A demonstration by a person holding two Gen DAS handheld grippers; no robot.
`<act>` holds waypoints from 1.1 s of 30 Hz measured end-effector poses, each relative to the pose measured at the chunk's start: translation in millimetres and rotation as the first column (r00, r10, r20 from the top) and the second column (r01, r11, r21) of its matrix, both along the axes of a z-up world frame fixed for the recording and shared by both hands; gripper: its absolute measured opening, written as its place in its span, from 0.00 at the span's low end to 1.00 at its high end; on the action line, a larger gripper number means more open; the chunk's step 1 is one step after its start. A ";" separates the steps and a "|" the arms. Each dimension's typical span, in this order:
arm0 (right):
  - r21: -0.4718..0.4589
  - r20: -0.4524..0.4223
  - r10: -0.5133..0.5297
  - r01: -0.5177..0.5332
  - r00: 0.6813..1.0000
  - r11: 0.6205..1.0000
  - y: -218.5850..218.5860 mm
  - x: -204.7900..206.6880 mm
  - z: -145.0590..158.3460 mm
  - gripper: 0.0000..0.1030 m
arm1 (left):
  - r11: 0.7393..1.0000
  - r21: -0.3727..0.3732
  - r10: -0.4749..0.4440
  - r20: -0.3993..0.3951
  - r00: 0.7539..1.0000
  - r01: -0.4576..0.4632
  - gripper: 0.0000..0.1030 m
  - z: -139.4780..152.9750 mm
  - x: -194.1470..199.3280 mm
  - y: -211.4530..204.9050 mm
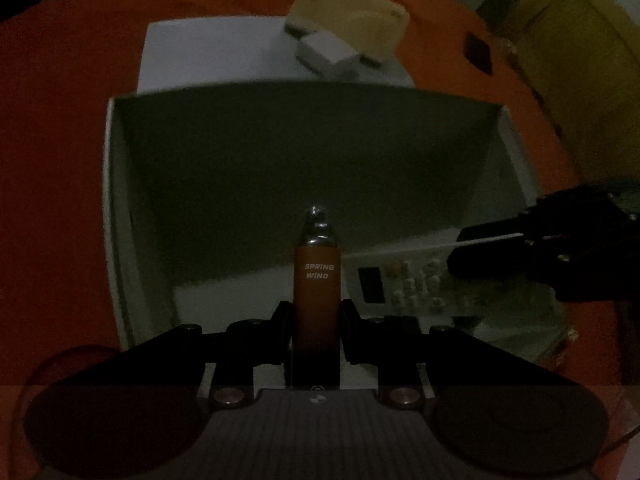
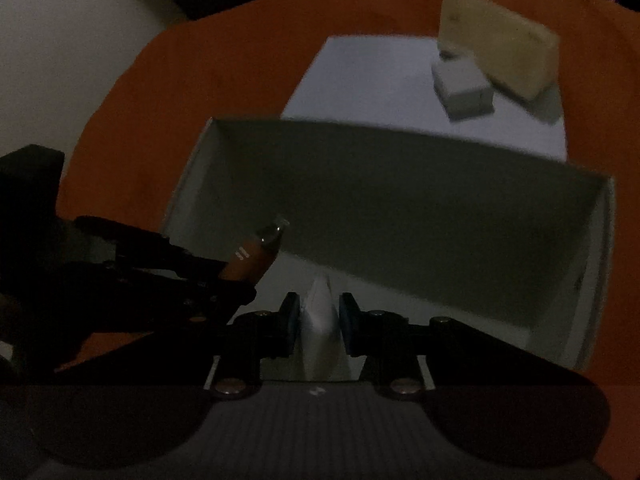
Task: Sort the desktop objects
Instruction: 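Carry the bottle with the left gripper into the white box while the right gripper carries the remote, then open the left gripper releasing the bottle while the right gripper releases the remote in the box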
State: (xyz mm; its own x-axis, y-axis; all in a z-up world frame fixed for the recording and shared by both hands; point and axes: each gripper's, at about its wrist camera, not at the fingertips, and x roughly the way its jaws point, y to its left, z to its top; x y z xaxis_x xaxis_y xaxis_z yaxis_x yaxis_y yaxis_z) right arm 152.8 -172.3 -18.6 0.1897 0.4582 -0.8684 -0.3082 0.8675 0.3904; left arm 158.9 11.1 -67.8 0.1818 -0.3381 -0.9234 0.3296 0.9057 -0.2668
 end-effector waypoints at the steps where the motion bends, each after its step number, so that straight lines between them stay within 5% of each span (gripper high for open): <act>1: -0.002 -0.008 0.004 -0.004 1.000 1.000 -1.3 -0.9 -5.1 0.23 | 1.000 0.007 -0.003 -0.005 1.000 0.003 0.20 -2.9 -1.9 -0.3; 14: -0.003 -0.113 0.039 -0.040 0.993 0.999 -17.1 -19.1 -54.0 0.23 | 0.997 0.067 -0.034 -0.085 0.996 0.040 0.20 -35.4 -25.4 -5.7; 25: -0.077 -0.052 0.180 -0.183 0.982 0.980 13.5 -34.2 -61.5 0.24 | 0.988 0.147 -0.038 -0.069 0.997 0.047 0.21 -48.3 -28.5 -13.3; 30: -0.098 -0.016 0.152 -0.153 0.988 0.983 19.3 -36.6 -60.7 0.25 | 0.980 0.197 -0.034 -0.034 0.999 0.040 0.39 -45.4 -28.5 -14.6; 33: -0.105 0.008 0.120 -0.118 0.993 0.987 20.0 -39.6 -53.3 0.35 | 0.972 0.227 -0.064 -0.014 0.998 0.066 0.40 -35.1 -31.5 -17.9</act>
